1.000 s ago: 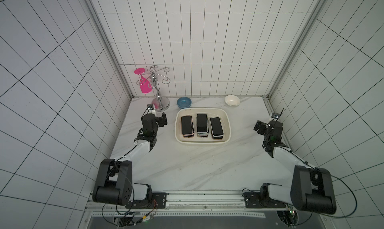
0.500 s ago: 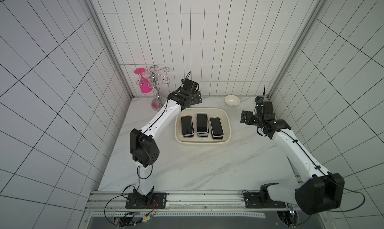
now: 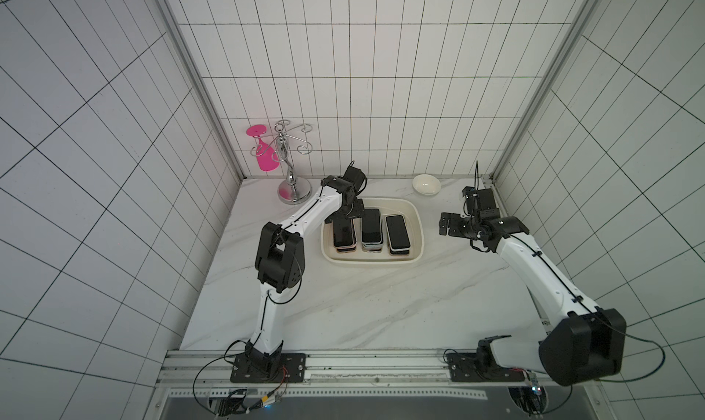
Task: Take the phone out of the storage box
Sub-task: Pick up the phone from the storage box.
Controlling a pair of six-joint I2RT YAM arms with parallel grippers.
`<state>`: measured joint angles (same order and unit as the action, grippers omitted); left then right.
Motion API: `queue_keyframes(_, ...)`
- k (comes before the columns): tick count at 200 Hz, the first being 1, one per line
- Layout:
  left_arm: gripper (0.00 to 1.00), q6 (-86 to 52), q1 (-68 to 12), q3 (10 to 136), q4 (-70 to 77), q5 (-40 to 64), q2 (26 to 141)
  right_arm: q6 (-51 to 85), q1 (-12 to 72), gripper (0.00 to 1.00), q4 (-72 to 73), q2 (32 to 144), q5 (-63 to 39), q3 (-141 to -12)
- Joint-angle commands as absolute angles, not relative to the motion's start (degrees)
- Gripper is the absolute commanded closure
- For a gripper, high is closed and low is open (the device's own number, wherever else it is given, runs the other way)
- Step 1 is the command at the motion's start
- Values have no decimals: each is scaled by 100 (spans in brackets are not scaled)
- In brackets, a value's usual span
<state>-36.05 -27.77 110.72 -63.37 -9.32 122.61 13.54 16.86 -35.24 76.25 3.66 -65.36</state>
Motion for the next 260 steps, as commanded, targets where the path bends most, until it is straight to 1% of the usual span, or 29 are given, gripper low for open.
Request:
queue_keyframes(1, 2, -3587, -2673, 10827, -6132, -799, 12268, 1301, 1696, 1, -3656, 7663, 281, -6628)
queue_keyframes(69, 2, -3384, -2663, 10637, -5962, -550, 12467, 1327, 1714, 1, -3594, 7762, 193, -6535)
queue_keyframes(127, 2, -3366, -2654, 10442, -5952, -668, 12603, 1257, 1728, 1, -3534, 7827, 202, -6397)
queue_keyframes(213, 2, -3248, -2593, 10252, -5820, -463, 12725, 1257, 1738, 0, -3507, 7932, 167, -6376)
queue_keyframes(234, 4, -3202, -2568, 10181, -5793, -457, 12727, 1274, 1747, 0, -3507, 7929, 158, -6397)
queue_keyframes(253, 11, -3161, -2527, 10111, -5754, -431, 12688, 1274, 1749, 1, -3507, 7932, 166, -6407)
queue_keyframes(260, 13, -3154, -2518, 10090, -5741, -431, 12662, 1274, 1753, 1, -3507, 7928, 175, -6414)
